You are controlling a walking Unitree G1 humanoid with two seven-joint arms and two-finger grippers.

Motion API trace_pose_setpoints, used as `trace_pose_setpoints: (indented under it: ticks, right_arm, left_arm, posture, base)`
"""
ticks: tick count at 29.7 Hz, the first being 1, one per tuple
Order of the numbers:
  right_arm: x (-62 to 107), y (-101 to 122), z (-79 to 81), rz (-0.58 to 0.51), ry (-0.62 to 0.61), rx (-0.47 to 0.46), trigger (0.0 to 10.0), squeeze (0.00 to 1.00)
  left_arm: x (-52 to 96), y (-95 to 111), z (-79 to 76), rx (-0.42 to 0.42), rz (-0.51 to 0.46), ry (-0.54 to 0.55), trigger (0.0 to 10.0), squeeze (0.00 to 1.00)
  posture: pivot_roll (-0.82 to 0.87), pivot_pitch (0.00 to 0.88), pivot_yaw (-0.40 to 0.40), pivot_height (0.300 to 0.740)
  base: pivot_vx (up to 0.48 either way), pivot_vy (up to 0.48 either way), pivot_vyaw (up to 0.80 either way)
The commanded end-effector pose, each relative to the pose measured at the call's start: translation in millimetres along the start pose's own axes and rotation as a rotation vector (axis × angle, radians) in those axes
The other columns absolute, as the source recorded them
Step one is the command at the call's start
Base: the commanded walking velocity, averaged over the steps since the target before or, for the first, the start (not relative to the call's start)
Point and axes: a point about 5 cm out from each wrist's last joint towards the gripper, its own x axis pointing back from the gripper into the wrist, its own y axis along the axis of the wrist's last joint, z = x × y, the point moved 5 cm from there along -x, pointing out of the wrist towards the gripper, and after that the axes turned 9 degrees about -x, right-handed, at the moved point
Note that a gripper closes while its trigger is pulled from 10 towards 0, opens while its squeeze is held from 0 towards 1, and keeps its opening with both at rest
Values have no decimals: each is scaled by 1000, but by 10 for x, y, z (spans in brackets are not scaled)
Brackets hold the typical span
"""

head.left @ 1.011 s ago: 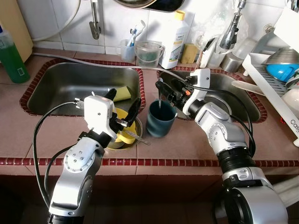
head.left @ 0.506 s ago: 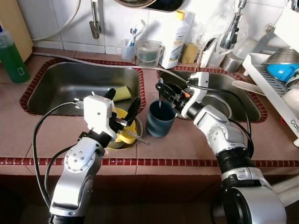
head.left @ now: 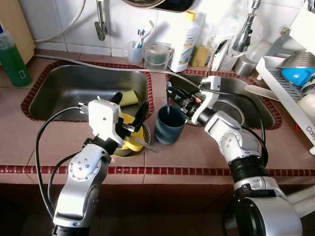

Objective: Kitchen organization

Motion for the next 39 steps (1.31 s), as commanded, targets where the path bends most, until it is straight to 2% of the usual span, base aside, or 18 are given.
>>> trace_pose_setpoints:
  ticks: [1, 15, 16, 18, 19, 21, 28, 37, 38, 39]
  right_arm:
    - [52, 66, -28, -18, -4, 4, 0, 0]
    - [109, 82, 12, -36, 31, -18, 0, 0]
    - [114, 85, 16, -39, 35, -17, 0, 0]
    - [115, 86, 15, -39, 32, -17, 0, 0]
    - [116, 87, 21, -39, 35, -15, 0, 0]
    - [115, 95, 29, -40, 39, -14, 0, 0]
    - [112, 117, 62, -47, 59, -12, 0, 0]
    - [132, 216, 234, -73, 149, 3, 0, 0]
    - [144, 233, 261, -70, 162, 10, 10000, 0]
    - [144, 233, 261, -70, 162, 10, 10000, 0]
  left_arm:
    - [-21, 61, -30, -4, -21, -11, 10000, 0]
    - [-11, 44, -48, -7, -14, -33, 10000, 0]
    - [24, 45, -135, -11, -16, -97, 10000, 0]
    - [42, 50, -176, -11, -19, -128, 10000, 0]
    - [110, 104, -292, 7, -41, -218, 10000, 0]
    - [145, 144, -325, -6, -57, -249, 10000, 0]
    - [172, 142, -324, -14, -50, -262, 10000, 0]
    - [186, 141, -347, -5, -46, -275, 10000, 0]
    - [185, 141, -345, -5, -47, -273, 10000, 0]
    - [185, 141, -345, -5, -47, -273, 10000, 0]
  posture:
    - [-130, 71, -127, 740]
    - [-136, 72, -121, 740]
    - [-137, 72, -121, 740]
    - [-138, 72, -120, 740]
    - [-139, 72, -119, 740]
    - [-138, 72, -118, 740]
    - [-134, 70, -118, 740]
    - [-134, 69, -118, 740]
    - [-134, 69, -118, 740]
    - [-134, 69, -118, 740]
  base:
    - [0, 0, 0]
    - [0, 0, 0]
    - [0, 0, 0]
    - [0, 0, 0]
    - [0, 0, 0]
    - [0, 0, 0]
    - [0, 0, 0]
    - [0, 0, 0]
    - [0, 0, 0]
    - [0, 0, 0]
